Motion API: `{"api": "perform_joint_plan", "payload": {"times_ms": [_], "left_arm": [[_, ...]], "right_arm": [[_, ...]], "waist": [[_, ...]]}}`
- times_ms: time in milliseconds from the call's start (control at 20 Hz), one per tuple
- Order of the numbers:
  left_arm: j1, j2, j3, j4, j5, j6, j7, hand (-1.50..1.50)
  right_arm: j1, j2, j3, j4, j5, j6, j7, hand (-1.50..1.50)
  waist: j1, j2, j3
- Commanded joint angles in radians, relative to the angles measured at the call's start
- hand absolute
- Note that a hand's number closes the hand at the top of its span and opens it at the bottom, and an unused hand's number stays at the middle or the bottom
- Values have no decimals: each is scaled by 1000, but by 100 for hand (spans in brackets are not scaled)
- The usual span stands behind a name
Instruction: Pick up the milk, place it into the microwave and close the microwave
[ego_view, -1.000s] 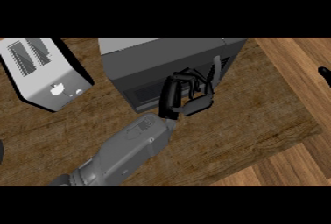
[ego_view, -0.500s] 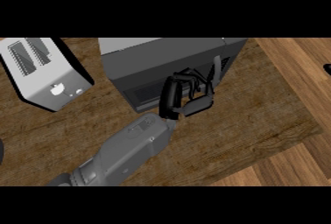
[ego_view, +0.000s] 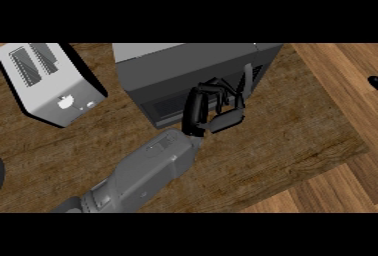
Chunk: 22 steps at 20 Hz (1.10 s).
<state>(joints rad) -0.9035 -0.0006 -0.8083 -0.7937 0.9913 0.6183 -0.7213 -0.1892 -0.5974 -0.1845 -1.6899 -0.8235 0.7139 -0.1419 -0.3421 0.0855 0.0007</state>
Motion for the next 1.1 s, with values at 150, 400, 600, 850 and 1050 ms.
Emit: {"api": "perform_joint_plan", "payload": {"times_ms": [150, 400, 600, 850, 1050], "left_arm": [[-75, 1, 43, 98, 35, -17, 17, 150], [-75, 1, 35, 104, 51, -22, 6, 150], [-91, 1, 26, 90, 57, -36, -15, 150], [-96, 1, -34, 165, 30, 9, 26, 150], [-76, 1, -35, 194, 54, 55, 50, 150]], "right_arm": [[-10, -21, -4, 3, -43, 8, 16, -150], [-10, -50, -4, -4, -56, 26, 33, -150], [-15, -58, 2, -4, -83, 37, 40, -150], [-23, -59, 11, -7, -130, 54, 41, -150], [-19, -69, 25, -26, -156, 75, 48, -150]], "waist": [[-7, 16, -2], [-10, 14, -3], [-12, 13, -3], [-8, 13, 3], [6, 8, 2]]}}
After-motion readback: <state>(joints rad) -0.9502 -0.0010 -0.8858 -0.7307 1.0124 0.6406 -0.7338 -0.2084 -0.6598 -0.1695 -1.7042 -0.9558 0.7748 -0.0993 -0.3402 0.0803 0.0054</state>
